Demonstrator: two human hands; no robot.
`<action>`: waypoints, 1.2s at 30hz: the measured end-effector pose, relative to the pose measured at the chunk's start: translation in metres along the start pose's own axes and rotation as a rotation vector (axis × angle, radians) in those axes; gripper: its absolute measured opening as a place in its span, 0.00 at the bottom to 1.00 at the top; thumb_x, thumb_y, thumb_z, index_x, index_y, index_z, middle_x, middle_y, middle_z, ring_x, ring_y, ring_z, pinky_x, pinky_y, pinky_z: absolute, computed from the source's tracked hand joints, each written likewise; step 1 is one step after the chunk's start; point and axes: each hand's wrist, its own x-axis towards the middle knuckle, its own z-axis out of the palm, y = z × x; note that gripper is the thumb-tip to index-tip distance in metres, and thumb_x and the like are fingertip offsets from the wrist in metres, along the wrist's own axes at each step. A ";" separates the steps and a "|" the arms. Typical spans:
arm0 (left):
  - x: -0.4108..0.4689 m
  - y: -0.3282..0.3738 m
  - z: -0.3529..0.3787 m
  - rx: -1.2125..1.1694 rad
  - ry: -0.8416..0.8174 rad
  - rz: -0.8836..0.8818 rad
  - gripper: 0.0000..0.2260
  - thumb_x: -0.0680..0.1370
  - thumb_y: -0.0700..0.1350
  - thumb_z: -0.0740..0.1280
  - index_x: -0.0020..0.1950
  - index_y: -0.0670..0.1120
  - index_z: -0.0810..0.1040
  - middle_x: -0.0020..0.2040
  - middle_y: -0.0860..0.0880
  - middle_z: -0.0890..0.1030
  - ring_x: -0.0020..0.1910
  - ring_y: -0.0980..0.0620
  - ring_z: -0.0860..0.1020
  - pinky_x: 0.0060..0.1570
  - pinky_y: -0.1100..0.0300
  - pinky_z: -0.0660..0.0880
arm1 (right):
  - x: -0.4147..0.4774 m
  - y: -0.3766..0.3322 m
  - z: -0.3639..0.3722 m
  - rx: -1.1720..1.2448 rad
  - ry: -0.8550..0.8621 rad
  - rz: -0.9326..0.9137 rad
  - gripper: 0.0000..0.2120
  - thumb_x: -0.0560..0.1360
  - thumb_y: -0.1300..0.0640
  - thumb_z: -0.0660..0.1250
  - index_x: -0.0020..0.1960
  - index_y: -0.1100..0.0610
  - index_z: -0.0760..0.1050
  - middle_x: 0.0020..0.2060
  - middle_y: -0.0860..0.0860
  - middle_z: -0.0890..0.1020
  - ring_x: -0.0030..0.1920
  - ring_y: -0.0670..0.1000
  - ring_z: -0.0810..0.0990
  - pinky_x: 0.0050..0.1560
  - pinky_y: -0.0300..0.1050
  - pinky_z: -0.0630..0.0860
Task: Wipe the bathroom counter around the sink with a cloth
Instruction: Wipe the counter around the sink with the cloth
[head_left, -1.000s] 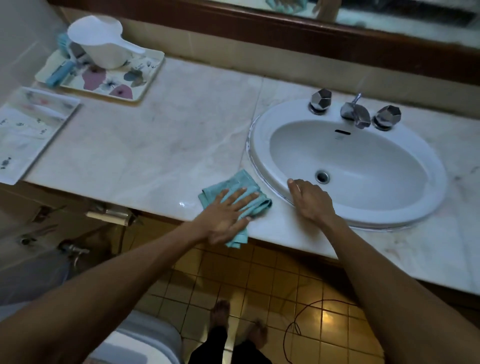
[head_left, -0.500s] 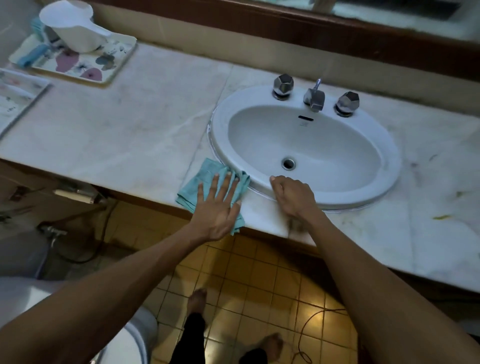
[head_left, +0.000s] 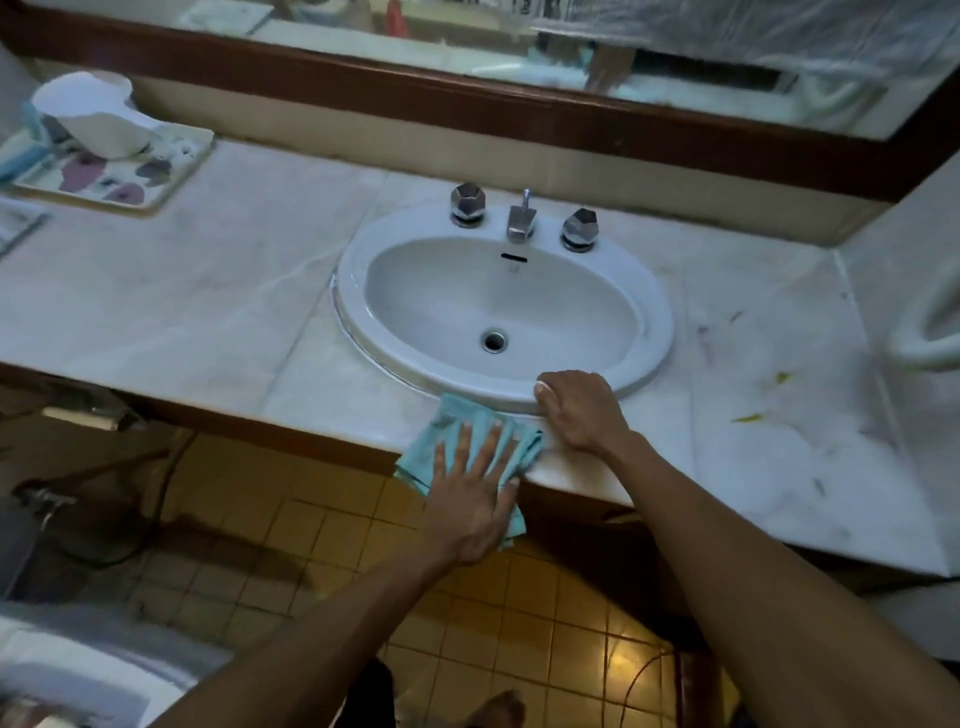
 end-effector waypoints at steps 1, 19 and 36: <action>0.003 -0.001 -0.002 0.016 -0.019 0.064 0.26 0.83 0.60 0.42 0.81 0.59 0.40 0.82 0.56 0.40 0.80 0.47 0.33 0.77 0.40 0.39 | -0.003 0.007 -0.002 0.026 0.004 -0.005 0.20 0.82 0.46 0.47 0.57 0.52 0.75 0.56 0.53 0.81 0.58 0.57 0.76 0.61 0.54 0.66; 0.099 0.093 0.005 0.165 -0.156 0.531 0.26 0.85 0.58 0.42 0.82 0.55 0.42 0.82 0.53 0.44 0.82 0.47 0.47 0.79 0.46 0.44 | -0.117 0.165 -0.017 0.419 0.437 0.289 0.15 0.83 0.52 0.57 0.64 0.56 0.74 0.66 0.52 0.77 0.67 0.53 0.73 0.68 0.48 0.68; 0.119 0.135 0.017 0.162 -0.117 0.545 0.26 0.85 0.59 0.43 0.82 0.56 0.43 0.82 0.56 0.42 0.81 0.53 0.41 0.80 0.48 0.43 | -0.177 0.265 -0.005 0.114 0.309 0.619 0.28 0.82 0.46 0.56 0.76 0.61 0.59 0.78 0.60 0.58 0.78 0.59 0.56 0.75 0.58 0.55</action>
